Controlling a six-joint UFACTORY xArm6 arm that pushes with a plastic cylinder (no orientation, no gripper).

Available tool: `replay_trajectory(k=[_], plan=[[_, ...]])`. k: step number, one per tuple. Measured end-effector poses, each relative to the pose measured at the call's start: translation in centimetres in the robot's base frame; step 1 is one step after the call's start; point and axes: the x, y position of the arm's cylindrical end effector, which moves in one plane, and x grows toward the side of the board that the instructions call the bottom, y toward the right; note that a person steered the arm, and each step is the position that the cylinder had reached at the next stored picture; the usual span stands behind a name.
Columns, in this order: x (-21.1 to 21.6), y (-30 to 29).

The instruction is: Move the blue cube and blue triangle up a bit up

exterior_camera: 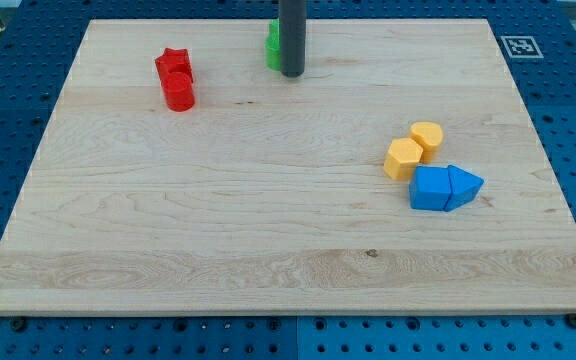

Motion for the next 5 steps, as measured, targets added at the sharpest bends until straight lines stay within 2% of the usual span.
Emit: replay_trajectory(k=[1,4,5], plan=[[5.5,0.5],[19.0,11.7],[22.6,13.1]])
